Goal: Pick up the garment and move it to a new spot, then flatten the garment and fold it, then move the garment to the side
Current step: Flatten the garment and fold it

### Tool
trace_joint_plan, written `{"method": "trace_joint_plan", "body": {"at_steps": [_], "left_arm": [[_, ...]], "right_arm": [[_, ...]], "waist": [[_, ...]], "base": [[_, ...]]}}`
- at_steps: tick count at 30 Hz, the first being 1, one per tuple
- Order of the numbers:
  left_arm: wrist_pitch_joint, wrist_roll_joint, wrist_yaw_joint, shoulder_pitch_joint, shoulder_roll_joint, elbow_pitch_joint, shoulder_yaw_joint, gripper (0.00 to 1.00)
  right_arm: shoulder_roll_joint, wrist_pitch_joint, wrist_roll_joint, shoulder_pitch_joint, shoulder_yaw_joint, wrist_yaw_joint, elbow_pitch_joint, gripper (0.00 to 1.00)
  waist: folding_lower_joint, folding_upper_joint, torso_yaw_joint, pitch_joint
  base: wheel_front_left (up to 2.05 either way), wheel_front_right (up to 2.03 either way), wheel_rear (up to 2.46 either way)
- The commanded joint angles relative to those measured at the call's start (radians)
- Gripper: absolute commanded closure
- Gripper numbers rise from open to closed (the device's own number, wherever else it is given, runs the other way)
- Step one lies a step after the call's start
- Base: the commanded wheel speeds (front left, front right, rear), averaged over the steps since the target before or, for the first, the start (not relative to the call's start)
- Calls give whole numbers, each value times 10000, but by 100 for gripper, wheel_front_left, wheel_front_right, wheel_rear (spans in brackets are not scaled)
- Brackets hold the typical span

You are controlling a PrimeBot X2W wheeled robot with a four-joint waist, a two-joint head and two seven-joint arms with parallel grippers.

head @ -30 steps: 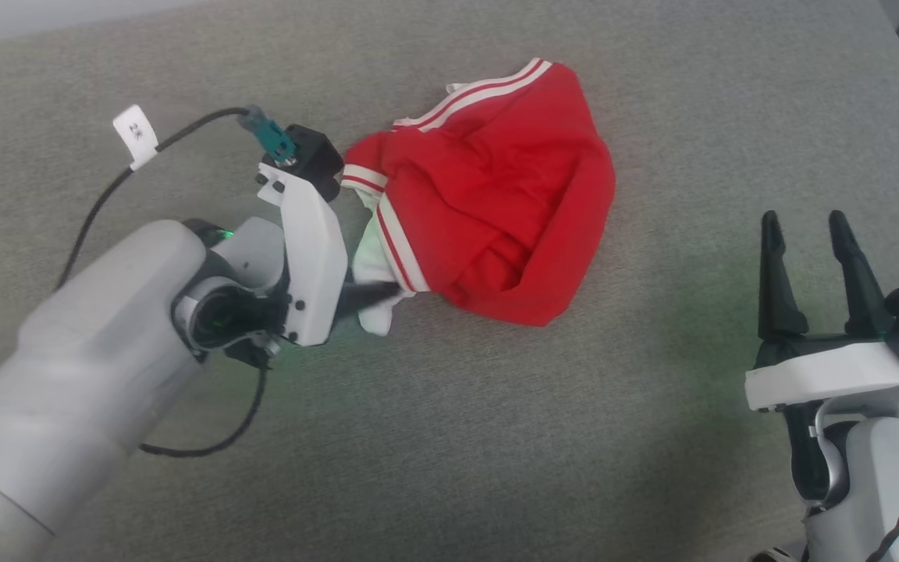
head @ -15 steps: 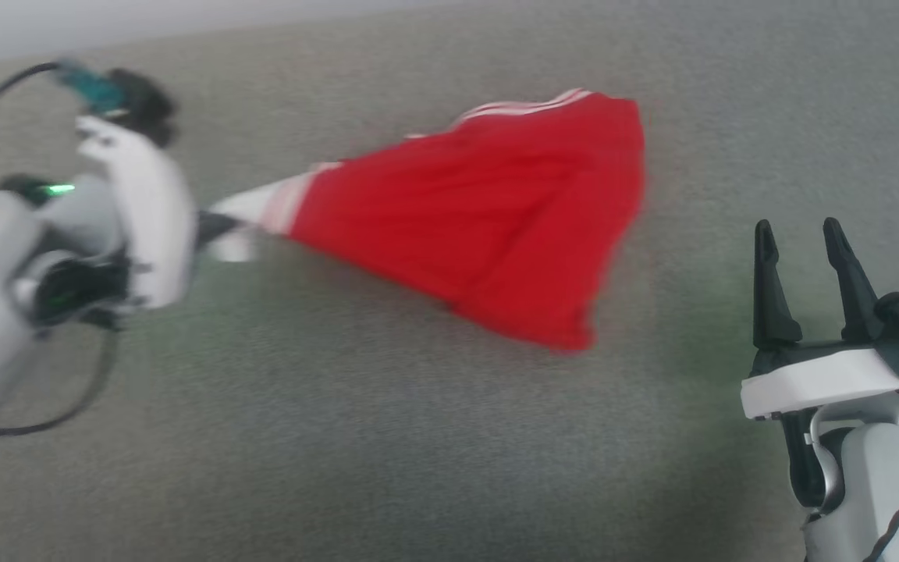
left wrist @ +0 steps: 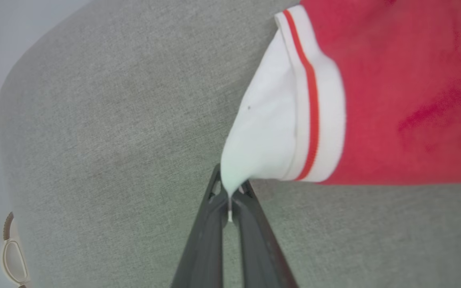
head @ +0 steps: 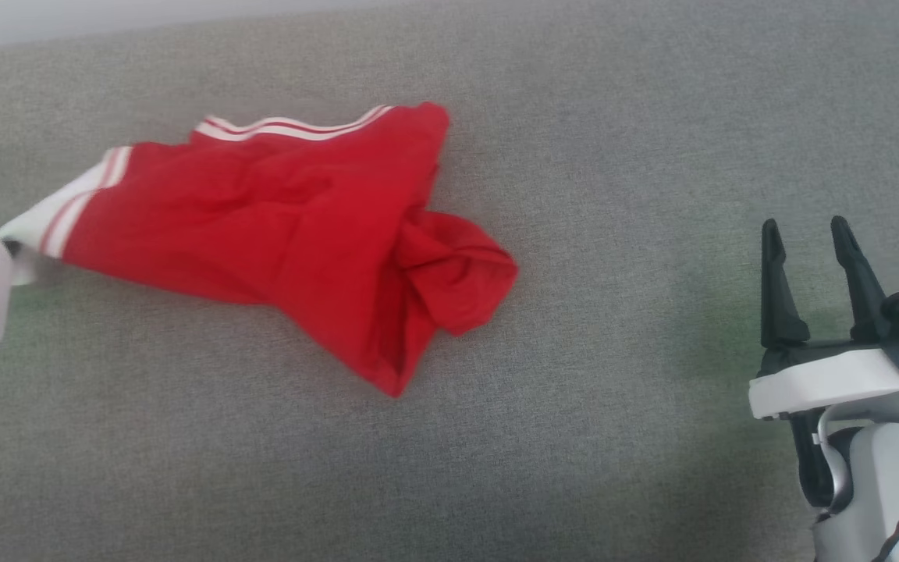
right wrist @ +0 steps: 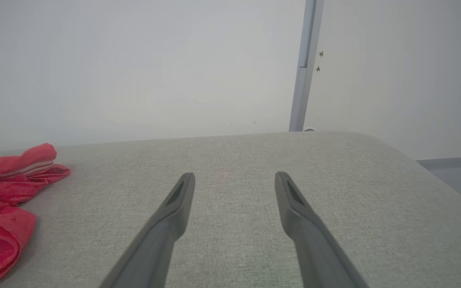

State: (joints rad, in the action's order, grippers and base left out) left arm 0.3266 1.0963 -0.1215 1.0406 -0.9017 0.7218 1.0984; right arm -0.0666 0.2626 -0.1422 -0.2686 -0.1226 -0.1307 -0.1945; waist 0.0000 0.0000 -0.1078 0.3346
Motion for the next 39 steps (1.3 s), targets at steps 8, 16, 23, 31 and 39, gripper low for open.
{"method": "trace_joint_plan", "body": {"at_steps": [8,16,23,31,39], "left_arm": [[-1617,34,-5,-442,929,1485,-147,0],[-3789,55,-31,-1021,1508,1884,-411,0],[-5866,133,636,-2068,2468,1229,-1146,0],[-5925,-2464,2376,-4697,3731,-2738,-4614,0],[-5927,-5838,2595,-7631,5646,-5911,-7306,0]], "right_arm": [[-327,29,133,26,191,-1,-33,0],[-1069,29,19,-146,930,-1,-618,0],[-2264,-997,-714,-923,2476,-1,-1266,0],[-3992,-4221,-2453,-2349,4732,-1,-943,0],[-5295,-7201,-4764,-4035,6345,-1,-718,0]], "waist": [[0,0,144,-159],[0,0,742,-703],[0,0,1626,-1002],[0,0,2769,-827],[0,0,3811,-451]], "base": [[0,0,0],[0,0,0],[0,0,0],[0,0,0],[0,0,0]]}}
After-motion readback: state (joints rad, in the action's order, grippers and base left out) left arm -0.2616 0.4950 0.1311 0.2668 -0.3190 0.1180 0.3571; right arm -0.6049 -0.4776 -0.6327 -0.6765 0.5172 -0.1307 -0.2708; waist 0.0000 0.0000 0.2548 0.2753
